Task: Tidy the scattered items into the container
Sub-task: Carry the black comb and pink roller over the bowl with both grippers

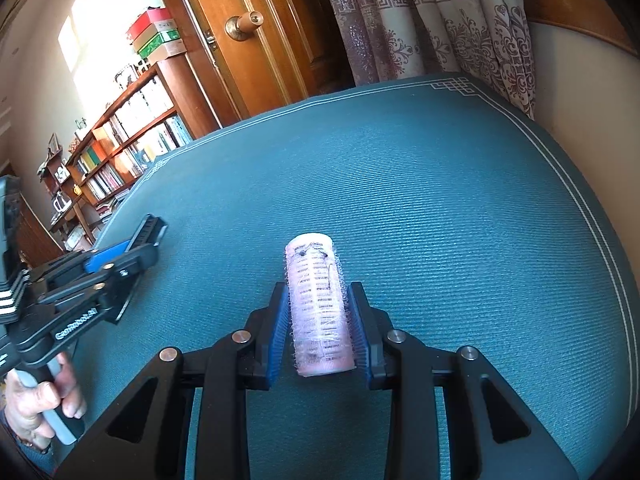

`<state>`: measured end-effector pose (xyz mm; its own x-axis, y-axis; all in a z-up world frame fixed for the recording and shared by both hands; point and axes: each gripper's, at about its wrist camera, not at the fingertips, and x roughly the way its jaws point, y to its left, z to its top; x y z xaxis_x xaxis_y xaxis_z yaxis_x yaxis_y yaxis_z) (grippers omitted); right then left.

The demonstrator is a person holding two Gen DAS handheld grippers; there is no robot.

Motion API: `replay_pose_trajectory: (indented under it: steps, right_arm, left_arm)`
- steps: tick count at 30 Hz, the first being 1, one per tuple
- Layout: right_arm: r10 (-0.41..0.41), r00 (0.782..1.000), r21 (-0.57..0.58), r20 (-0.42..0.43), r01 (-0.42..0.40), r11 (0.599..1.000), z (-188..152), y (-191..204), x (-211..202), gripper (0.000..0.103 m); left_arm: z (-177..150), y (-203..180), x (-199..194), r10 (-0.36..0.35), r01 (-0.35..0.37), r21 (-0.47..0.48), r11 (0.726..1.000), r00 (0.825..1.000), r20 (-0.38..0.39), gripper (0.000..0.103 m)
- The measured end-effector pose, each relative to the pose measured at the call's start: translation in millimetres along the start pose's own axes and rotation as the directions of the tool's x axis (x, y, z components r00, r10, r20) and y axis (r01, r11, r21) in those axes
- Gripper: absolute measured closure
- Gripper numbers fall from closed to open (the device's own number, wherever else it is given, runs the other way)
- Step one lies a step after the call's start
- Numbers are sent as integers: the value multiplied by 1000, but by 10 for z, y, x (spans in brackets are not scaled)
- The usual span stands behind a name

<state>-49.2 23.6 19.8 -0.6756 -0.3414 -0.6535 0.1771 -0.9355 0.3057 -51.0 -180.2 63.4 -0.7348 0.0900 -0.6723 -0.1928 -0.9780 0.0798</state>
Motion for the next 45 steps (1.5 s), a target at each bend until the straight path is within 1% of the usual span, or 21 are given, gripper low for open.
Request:
replay_pose_trajectory:
  steps: [3, 7, 12, 18, 22, 28, 33, 38, 42, 45]
  right_arm:
    - [-1, 1000, -4, 2, 1, 1000, -6, 28, -7, 71]
    - [0, 1000, -10, 3, 0, 1000, -27, 89, -30, 71]
    - [0, 1000, -16, -2, 0, 1000, -122, 184, -68, 71]
    - [10, 1000, -12, -8, -11, 1000, -266, 312, -156, 71]
    - [27, 1000, -13, -16, -27, 1000, -370, 432, -206, 71]
    - [61, 997, -27, -42, -63, 998, -535, 668, -238, 71]
    - [114, 991, -39, -69, -117, 992, -630, 908, -235, 71]
    - [169, 983, -78, -78, -175, 982, -688, 1221, -265, 71]
    - [237, 967, -94, -92, -245, 965, -718, 1479, -308, 71]
    - [270, 958, -122, -96, -281, 952, -738, 1692, -346, 71]
  left_arm:
    - [-50, 91, -109, 11, -11, -24, 1000, 1000, 12, 73]
    - [-133, 194, -256, 10, -9, -52, 999, 1000, 24, 73]
    - [-250, 347, -440, -19, 23, -99, 995, 999, 41, 73]
    - [-424, 444, -653, -27, 34, -119, 992, 998, 55, 73]
    - [-518, 539, -788, -34, 43, -143, 989, 997, 68, 73]
    - [-676, 762, -971, -29, 46, -212, 976, 996, 85, 73]
    - [-826, 1013, -1190, 13, 16, -273, 962, 995, 104, 73]
    - [-979, 1287, -1386, 70, -30, -324, 945, 991, 113, 73]
    - [-1108, 1519, -1505, 120, -74, -357, 931, 987, 110, 73]
    - [-1200, 1680, -1551, 154, -105, -377, 920, 983, 101, 73]
